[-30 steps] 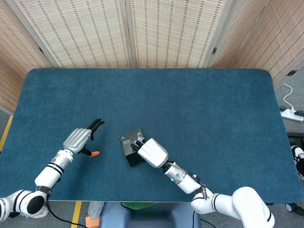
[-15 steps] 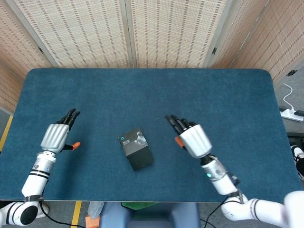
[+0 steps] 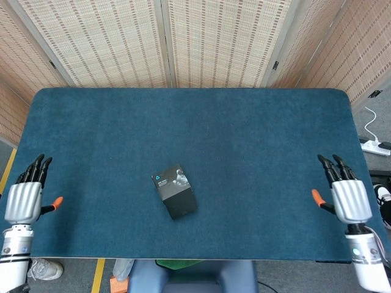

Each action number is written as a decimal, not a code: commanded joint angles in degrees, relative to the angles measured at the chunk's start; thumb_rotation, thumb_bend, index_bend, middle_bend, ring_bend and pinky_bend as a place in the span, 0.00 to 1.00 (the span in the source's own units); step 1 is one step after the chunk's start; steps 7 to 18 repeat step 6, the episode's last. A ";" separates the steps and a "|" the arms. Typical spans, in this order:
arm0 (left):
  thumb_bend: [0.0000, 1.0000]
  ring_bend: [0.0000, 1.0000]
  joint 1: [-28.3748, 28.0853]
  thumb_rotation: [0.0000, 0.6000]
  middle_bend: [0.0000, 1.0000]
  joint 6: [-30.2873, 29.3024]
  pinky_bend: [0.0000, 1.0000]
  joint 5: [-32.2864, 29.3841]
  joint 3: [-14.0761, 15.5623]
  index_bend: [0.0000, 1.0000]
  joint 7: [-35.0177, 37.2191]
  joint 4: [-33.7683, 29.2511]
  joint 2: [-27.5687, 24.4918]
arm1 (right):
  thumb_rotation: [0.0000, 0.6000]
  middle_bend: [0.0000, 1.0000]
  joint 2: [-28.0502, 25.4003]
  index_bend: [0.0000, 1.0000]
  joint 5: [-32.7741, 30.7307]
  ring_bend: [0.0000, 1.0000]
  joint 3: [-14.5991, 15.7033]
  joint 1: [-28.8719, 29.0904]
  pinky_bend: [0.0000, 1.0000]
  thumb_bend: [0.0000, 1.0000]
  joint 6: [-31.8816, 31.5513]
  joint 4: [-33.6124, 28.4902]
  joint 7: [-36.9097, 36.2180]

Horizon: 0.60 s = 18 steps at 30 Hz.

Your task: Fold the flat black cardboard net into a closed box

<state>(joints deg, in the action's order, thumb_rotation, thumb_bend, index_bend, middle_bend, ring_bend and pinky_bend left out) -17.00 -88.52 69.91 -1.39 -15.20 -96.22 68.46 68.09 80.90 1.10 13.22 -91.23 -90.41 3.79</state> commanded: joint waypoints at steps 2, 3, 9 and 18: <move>0.21 0.12 3.72 1.00 0.06 -2.40 0.23 2.53 2.55 0.04 -0.84 -2.46 -0.49 | 1.00 0.16 -0.94 0.00 0.69 0.05 1.53 -4.34 0.22 0.29 -2.81 0.71 -3.66; 0.21 0.12 4.20 1.00 0.06 -2.53 0.23 2.88 2.82 0.04 -0.81 -2.87 -0.56 | 1.00 0.16 -1.13 0.00 0.95 0.05 1.67 -4.90 0.22 0.29 -3.05 0.59 -4.20; 0.21 0.12 5.42 1.00 0.06 -3.52 0.23 4.31 3.00 0.04 -1.08 -3.86 -0.45 | 1.00 0.16 -1.73 0.00 1.13 0.05 1.59 -6.22 0.22 0.29 -3.33 0.07 -4.63; 0.21 0.12 5.42 1.00 0.06 -3.52 0.23 4.31 3.00 0.04 -1.08 -3.86 -0.45 | 1.00 0.16 -1.73 0.00 1.13 0.05 1.59 -6.22 0.22 0.29 -3.33 0.07 -4.63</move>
